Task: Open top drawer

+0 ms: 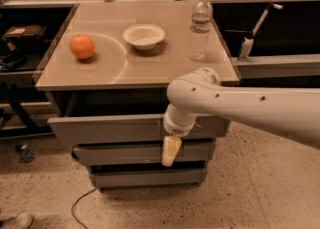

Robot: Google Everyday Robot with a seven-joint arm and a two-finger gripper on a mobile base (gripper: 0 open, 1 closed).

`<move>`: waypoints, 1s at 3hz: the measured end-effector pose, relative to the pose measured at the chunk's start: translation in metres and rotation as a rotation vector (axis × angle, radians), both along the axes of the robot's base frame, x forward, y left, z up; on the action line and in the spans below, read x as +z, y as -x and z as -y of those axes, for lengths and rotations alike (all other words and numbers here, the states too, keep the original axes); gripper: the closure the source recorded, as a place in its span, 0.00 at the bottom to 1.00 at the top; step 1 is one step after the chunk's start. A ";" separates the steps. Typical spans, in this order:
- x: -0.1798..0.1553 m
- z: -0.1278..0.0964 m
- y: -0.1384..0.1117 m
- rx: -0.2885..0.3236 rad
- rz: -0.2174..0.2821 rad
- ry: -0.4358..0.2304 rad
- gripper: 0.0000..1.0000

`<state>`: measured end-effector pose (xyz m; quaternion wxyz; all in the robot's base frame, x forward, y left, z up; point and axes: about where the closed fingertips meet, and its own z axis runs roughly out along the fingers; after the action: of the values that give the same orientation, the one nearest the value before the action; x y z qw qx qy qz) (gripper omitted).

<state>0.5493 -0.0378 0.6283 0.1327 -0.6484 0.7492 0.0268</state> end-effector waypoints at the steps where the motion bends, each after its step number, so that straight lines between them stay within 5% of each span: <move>1: 0.021 0.028 0.054 0.014 -0.055 -0.038 0.00; 3: 0.015 0.023 0.055 0.038 -0.062 -0.011 0.00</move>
Offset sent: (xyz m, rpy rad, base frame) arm -0.0359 -0.0149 0.0127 0.0132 0.0369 0.0172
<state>0.4940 -0.0610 0.6436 0.1124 -0.6608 0.7402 0.0535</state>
